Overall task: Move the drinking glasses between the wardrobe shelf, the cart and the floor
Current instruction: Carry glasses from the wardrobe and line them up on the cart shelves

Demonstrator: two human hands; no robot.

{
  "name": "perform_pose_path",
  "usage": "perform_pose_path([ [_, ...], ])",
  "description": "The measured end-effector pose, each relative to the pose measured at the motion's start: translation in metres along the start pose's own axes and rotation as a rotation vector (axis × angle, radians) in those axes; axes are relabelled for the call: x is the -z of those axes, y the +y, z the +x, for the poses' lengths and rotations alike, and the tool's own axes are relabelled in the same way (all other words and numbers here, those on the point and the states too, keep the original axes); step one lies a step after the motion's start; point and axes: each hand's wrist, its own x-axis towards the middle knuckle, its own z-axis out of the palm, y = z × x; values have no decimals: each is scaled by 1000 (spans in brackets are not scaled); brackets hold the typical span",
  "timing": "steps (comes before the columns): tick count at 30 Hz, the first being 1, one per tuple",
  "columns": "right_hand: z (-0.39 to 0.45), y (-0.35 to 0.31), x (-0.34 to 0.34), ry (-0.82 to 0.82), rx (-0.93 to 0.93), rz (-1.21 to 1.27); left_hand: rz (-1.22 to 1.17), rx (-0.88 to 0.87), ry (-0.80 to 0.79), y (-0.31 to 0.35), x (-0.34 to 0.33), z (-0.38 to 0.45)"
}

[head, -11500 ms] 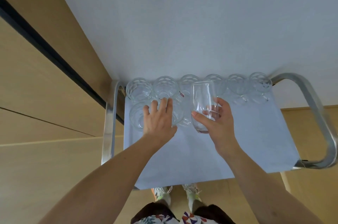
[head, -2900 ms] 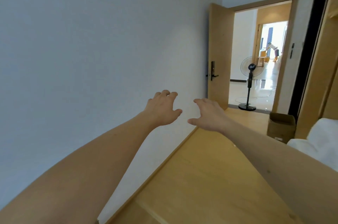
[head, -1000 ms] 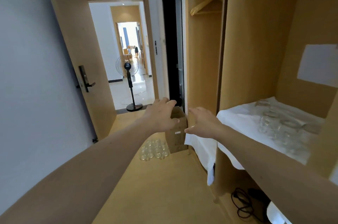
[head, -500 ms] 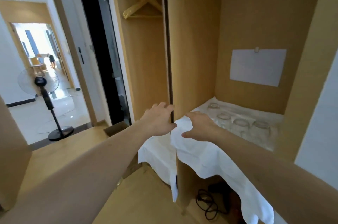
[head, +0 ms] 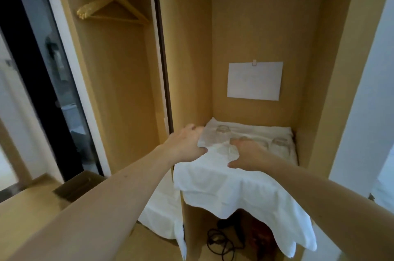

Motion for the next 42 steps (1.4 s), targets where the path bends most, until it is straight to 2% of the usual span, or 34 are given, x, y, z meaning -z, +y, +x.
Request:
perform_pose_path([
  [5, 9, 11, -3, -52, -100, 2, -58, -28, -58, -19, -10, 23],
  [9, 32, 22, -3, -32, -122, 4, -69, -57, -57, -24, -24, 52],
  [24, 182, 70, -32, -110, -153, 21, -64, -135, -134, -40, -87, 219],
  [33, 246, 97, -60, -305, -110, -107, 18, -173, -312, -21, -129, 317],
  [38, 263, 102, -61, -393, -91, -151, -60, -146, -395, -6, -143, 344],
  [42, 270, 103, -67, -437, -67, -220, 9, -129, -486, 2, -149, 357],
])
